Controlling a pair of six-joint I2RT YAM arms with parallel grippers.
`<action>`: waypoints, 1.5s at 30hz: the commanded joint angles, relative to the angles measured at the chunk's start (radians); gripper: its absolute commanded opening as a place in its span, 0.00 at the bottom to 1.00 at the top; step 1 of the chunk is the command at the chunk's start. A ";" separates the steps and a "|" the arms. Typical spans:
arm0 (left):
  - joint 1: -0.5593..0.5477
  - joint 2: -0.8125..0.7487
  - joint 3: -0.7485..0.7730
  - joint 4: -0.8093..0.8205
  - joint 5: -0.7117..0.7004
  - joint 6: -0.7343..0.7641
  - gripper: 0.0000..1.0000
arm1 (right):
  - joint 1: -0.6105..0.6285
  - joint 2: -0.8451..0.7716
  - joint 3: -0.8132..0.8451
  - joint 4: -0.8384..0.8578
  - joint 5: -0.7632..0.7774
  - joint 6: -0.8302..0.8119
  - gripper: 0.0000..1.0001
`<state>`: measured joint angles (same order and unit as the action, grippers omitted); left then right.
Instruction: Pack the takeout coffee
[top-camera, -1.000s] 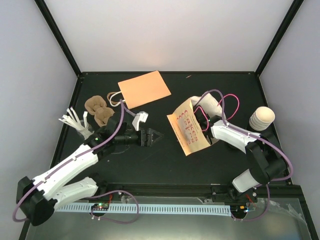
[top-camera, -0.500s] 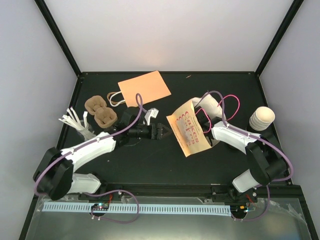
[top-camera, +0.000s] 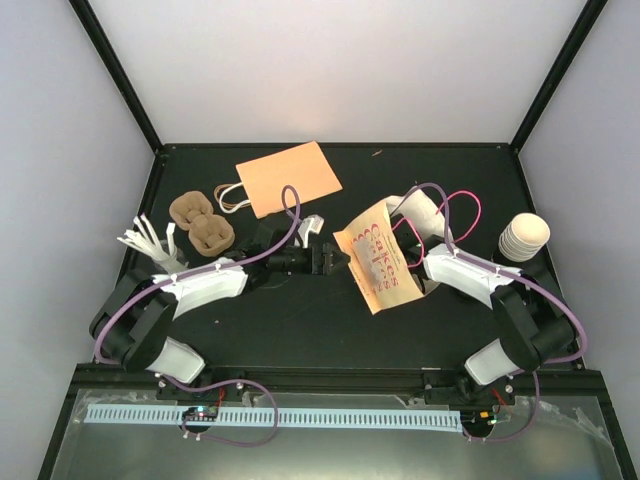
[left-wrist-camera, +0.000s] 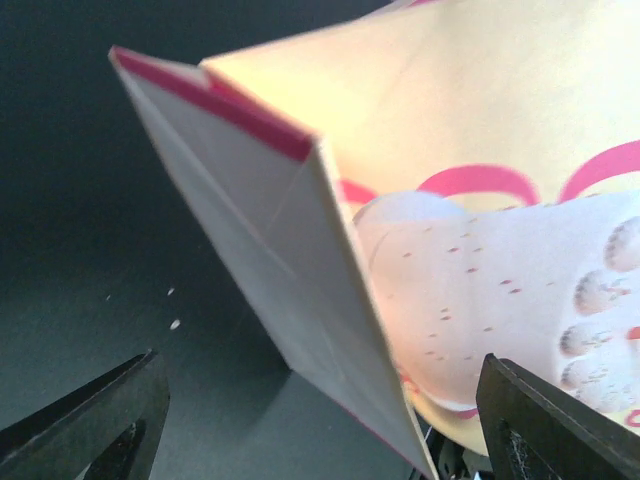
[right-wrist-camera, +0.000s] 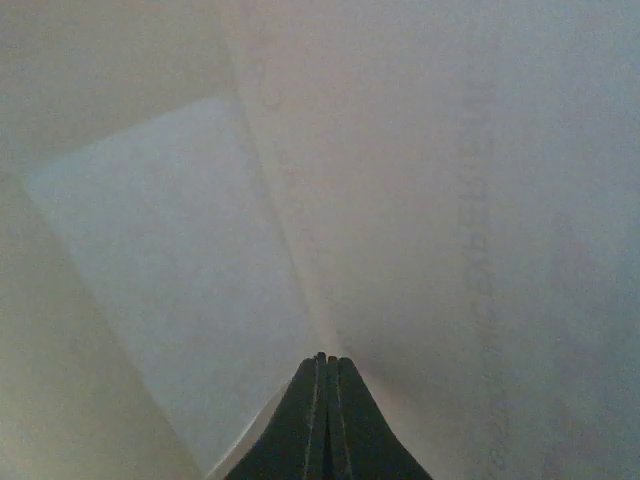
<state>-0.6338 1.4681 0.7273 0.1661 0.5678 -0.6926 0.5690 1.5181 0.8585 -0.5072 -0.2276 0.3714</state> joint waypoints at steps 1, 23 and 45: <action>0.007 -0.016 -0.011 0.168 0.026 -0.017 0.88 | -0.005 -0.019 -0.013 0.008 -0.009 -0.011 0.01; 0.064 0.101 -0.044 0.090 -0.066 0.019 0.60 | -0.006 -0.057 -0.045 0.027 -0.046 -0.014 0.01; 0.055 0.018 -0.059 0.060 -0.016 0.069 0.76 | -0.060 -0.087 -0.004 -0.043 -0.246 -0.014 0.01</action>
<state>-0.5755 1.5505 0.6609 0.2138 0.4961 -0.6277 0.5144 1.4384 0.8120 -0.4850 -0.5079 0.3759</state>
